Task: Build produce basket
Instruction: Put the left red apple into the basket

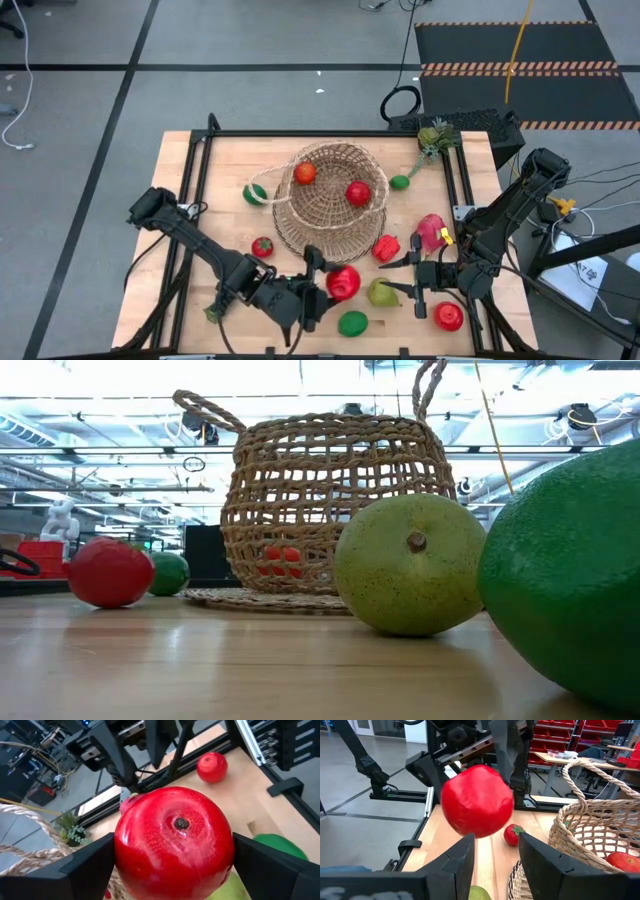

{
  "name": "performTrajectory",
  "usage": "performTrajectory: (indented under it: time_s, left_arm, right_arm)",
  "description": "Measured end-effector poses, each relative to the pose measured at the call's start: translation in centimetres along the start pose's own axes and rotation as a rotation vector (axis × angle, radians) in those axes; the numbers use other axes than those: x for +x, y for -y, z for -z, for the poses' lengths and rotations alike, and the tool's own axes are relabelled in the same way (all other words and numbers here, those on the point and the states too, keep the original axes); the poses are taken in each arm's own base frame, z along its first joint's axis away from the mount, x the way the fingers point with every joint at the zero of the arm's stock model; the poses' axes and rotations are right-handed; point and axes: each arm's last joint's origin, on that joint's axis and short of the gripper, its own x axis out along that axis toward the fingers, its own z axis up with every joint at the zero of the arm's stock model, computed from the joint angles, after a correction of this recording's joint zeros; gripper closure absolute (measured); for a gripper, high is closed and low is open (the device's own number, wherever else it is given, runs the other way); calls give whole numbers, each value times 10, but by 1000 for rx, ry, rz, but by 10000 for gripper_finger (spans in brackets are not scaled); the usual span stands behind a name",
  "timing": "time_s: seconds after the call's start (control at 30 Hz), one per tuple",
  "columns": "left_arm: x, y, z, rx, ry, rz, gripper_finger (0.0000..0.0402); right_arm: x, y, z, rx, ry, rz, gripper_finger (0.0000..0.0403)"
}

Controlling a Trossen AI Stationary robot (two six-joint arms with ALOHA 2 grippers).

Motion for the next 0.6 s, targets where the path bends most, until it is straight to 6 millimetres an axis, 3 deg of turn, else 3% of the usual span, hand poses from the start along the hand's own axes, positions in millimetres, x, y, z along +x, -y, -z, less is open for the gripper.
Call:
performTrajectory:
  time_s: [0.3,0.6]
  left_arm:
    - [1,-5,0,-146,-6,-44,35]
    - [-31,-18,-2,-260,-45,-25,43]
  right_arm:
    - [0,0,0,21,-1,0,255]
    - [0,0,1,23,-6,1,255]
